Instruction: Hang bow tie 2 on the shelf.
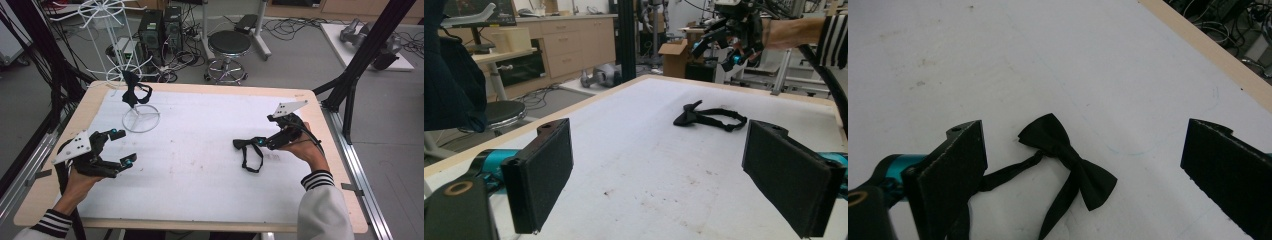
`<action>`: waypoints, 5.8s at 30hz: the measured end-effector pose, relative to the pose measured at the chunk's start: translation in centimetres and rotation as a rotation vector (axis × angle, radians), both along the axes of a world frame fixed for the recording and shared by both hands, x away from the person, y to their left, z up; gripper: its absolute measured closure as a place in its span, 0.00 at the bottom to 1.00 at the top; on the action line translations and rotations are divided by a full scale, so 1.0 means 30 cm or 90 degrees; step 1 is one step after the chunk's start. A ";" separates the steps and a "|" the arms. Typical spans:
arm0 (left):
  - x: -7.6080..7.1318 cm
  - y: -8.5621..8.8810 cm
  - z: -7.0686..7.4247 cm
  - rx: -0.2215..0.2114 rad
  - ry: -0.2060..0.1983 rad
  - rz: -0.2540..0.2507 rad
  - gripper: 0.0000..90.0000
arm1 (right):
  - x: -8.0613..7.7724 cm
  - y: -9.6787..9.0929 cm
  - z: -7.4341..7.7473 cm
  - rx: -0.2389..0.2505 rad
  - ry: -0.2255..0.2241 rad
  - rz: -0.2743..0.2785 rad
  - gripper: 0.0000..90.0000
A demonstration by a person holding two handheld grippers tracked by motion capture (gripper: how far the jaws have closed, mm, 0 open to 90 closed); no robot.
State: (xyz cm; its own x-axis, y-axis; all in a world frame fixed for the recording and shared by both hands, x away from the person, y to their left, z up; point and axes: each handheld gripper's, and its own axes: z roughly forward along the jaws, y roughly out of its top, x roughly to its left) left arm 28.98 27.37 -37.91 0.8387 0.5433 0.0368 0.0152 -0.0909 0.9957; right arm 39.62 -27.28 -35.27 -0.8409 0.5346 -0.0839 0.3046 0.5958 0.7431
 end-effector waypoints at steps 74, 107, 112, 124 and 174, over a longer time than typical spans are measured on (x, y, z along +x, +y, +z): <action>-0.004 -0.002 0.003 0.013 0.008 -0.002 0.15 | 0.129 0.117 -0.192 -0.312 0.115 0.052 0.95; 0.005 -0.026 0.041 0.012 -0.001 -0.006 0.15 | 0.042 0.108 -0.045 -0.096 0.086 0.049 0.96; 0.005 -0.031 0.055 0.011 -0.003 -0.006 0.15 | 0.023 0.113 -0.017 -0.051 0.080 0.063 0.96; 0.012 -0.056 0.098 0.015 -0.013 -0.016 0.15 | -0.012 0.138 0.024 0.027 0.081 0.094 0.96; 0.045 -0.277 0.220 0.049 -0.027 -0.146 0.19 | -0.136 0.412 0.117 0.160 0.088 0.274 0.96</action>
